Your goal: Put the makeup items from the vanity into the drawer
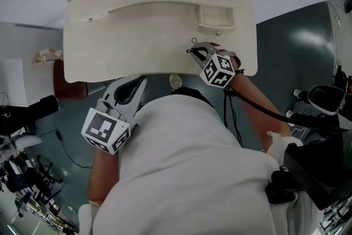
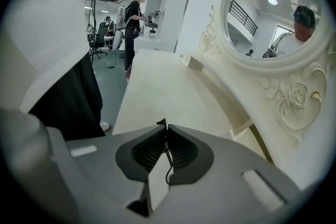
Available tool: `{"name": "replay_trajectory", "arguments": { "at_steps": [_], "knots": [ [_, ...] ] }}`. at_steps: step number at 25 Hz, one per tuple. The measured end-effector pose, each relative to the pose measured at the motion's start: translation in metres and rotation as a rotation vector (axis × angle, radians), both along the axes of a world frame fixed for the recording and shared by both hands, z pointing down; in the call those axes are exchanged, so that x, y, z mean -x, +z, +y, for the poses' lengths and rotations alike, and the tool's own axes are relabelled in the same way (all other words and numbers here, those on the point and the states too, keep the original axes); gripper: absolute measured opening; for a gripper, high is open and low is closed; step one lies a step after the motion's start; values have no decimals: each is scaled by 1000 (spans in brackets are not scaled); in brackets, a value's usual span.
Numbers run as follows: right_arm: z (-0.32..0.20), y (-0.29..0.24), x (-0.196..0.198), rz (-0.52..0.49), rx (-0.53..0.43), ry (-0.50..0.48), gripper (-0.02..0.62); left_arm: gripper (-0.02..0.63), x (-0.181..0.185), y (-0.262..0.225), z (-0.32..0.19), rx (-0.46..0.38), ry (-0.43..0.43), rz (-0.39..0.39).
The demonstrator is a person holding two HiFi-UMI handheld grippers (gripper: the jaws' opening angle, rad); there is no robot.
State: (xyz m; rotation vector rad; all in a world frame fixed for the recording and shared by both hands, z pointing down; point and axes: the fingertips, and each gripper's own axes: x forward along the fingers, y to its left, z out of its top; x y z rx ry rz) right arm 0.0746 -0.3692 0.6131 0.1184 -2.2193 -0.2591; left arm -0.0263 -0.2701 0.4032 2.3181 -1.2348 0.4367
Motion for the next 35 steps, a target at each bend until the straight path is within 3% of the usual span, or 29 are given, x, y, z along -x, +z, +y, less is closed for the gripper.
{"name": "replay_trajectory", "arguments": {
  "at_steps": [8,15,24,35],
  "knots": [
    [-6,-61,-15,-46,22,-12,14,3,-17,2,-17,-10,40,15],
    [-55,-97,-39,-58,3,55,14,3,-27,-4,-25,-19,60,20],
    [-124,-70,-55,2,22,106,14,3,-11,-1,-27,-6,21,-1],
    [-156,-14,-54,110,89,91,14,3,10,1,-33,16,-27,-26]
  ]
}}
